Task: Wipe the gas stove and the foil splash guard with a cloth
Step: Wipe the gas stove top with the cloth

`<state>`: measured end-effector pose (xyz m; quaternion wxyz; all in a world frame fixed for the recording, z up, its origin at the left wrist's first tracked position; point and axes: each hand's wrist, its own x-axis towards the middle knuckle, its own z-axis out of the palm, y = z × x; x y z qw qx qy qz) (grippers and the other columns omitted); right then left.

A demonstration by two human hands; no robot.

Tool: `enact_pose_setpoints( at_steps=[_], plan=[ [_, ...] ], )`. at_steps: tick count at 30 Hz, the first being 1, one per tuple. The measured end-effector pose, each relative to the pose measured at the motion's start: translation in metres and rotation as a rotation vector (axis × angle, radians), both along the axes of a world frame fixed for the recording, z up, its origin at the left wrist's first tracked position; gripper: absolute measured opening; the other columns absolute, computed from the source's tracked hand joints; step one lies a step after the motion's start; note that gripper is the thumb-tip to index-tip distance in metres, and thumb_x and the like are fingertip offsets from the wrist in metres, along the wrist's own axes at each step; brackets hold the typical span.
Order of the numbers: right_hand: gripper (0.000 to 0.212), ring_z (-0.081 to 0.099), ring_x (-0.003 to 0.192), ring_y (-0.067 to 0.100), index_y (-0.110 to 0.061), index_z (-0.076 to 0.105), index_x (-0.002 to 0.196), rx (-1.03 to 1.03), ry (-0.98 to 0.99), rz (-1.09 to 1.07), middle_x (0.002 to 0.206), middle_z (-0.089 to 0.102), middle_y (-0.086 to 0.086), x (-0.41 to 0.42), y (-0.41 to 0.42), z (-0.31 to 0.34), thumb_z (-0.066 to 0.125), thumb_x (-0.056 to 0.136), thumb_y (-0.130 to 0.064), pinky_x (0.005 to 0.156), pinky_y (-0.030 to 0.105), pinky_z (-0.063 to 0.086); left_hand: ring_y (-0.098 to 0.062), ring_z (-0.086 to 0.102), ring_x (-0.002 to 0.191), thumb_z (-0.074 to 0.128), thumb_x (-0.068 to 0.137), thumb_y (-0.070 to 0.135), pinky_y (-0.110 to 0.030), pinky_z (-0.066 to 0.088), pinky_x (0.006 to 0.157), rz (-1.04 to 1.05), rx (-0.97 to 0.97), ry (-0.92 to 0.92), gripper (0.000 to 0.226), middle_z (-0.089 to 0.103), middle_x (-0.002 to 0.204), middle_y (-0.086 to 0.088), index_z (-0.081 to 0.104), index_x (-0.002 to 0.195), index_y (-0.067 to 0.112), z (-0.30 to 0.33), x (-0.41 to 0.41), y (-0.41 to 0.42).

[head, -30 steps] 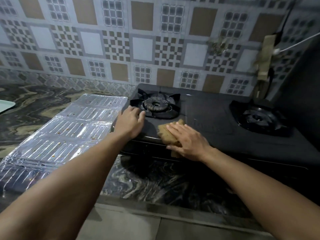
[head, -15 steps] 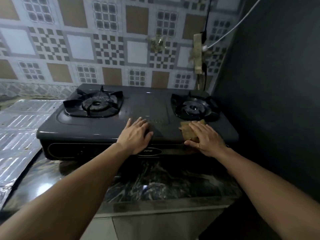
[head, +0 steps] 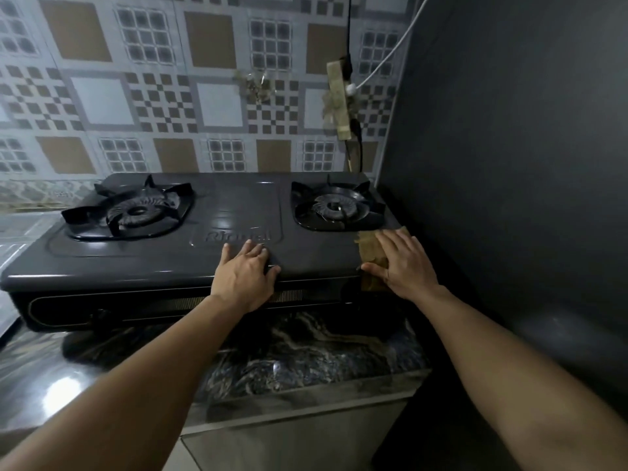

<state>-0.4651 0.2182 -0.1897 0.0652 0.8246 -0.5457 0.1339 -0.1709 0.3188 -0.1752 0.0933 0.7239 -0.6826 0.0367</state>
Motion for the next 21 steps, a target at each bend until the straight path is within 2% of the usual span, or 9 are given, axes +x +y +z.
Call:
enact_pose_setpoints(
  at_steps=[2,4,6,8,11,14,16,19,21],
  plan=[
    [0.099,0.046,0.126,0.038,-0.004,0.054,0.132,-0.062,-0.139,-0.081,0.136,0.055,0.016,0.002,0.001,-0.011,0.014,0.085,-0.081,0.104,0.048,0.038,-0.015,0.012,0.149,0.034,0.099,0.046,-0.048,0.003,0.119,0.015,0.040,-0.019,0.059,0.031,0.157,0.001,0.037,0.146,0.010,0.000,-0.002,0.000],
    [0.088,0.041,0.128,0.042,-0.003,0.051,0.135,-0.038,-0.350,-0.236,0.143,0.046,0.021,0.007,0.006,-0.020,0.025,0.089,-0.074,0.104,0.048,0.038,-0.017,0.011,0.149,0.034,0.098,0.050,-0.051,0.003,0.119,0.035,0.065,-0.028,0.064,0.026,0.159,-0.001,0.031,0.149,0.010,-0.001,-0.004,-0.001],
    [0.075,0.036,0.133,0.042,-0.004,0.045,0.141,0.011,-0.482,-0.347,0.151,0.034,0.022,0.012,0.011,-0.022,0.036,0.093,-0.061,0.107,0.047,0.035,-0.018,0.011,0.150,0.033,0.098,0.052,-0.051,0.004,0.119,0.049,0.074,-0.022,0.067,0.025,0.159,-0.002,0.029,0.149,0.009,-0.003,-0.006,-0.003],
    [0.065,0.040,0.132,0.043,-0.003,0.043,0.142,0.017,-0.542,-0.393,0.152,0.032,0.024,0.017,0.016,-0.017,0.040,0.097,-0.050,0.104,0.045,0.037,-0.018,0.011,0.150,0.032,0.098,0.052,-0.052,0.004,0.119,0.059,0.082,-0.006,0.067,0.026,0.159,-0.003,0.030,0.149,0.009,-0.003,-0.008,-0.003],
    [0.056,0.052,0.118,0.043,-0.001,0.039,0.141,0.070,-0.534,-0.455,0.141,0.042,0.024,0.018,0.029,-0.009,0.042,0.100,-0.039,0.089,0.042,0.046,-0.019,0.008,0.150,0.029,0.098,0.053,-0.054,0.003,0.118,0.062,0.112,-0.004,0.067,0.026,0.159,-0.002,0.030,0.149,0.009,0.001,-0.009,-0.001],
    [0.043,0.056,0.110,0.039,-0.001,0.051,0.129,0.363,-0.564,-0.562,0.126,0.056,0.022,0.006,0.048,0.009,0.047,0.100,-0.032,0.082,0.038,0.045,-0.021,0.006,0.150,0.026,0.098,0.055,-0.056,0.004,0.117,0.058,0.173,0.004,0.067,0.025,0.159,-0.001,0.031,0.148,0.010,0.010,-0.009,-0.004],
    [0.042,0.057,0.104,0.034,0.000,0.054,0.123,0.582,-0.578,-0.524,0.122,0.058,0.019,-0.002,0.061,0.018,0.051,0.099,-0.034,0.076,0.033,0.044,-0.021,0.004,0.150,0.026,0.097,0.057,-0.058,0.004,0.116,0.056,0.228,0.008,0.069,0.021,0.160,-0.001,0.033,0.148,0.011,0.017,-0.009,-0.003],
    [0.046,0.057,0.090,0.027,-0.001,0.061,0.114,0.580,-0.672,-0.412,0.106,0.062,0.013,-0.001,0.074,0.027,0.050,0.097,-0.043,0.069,0.031,0.043,-0.024,0.005,0.150,0.038,0.096,0.052,-0.057,0.003,0.116,0.009,0.186,0.013,0.066,0.018,0.161,-0.005,0.033,0.148,0.011,0.017,-0.018,0.002],
    [0.051,0.060,0.091,0.023,-0.004,0.065,0.108,0.556,-0.811,-0.309,0.099,0.065,0.009,0.012,0.077,0.038,0.048,0.096,-0.050,0.076,0.033,0.046,-0.026,0.029,0.143,0.050,0.093,0.042,-0.046,0.020,0.116,-0.028,0.020,0.092,0.055,0.040,0.150,-0.009,0.047,0.139,0.013,0.016,-0.029,0.012]
  ],
)
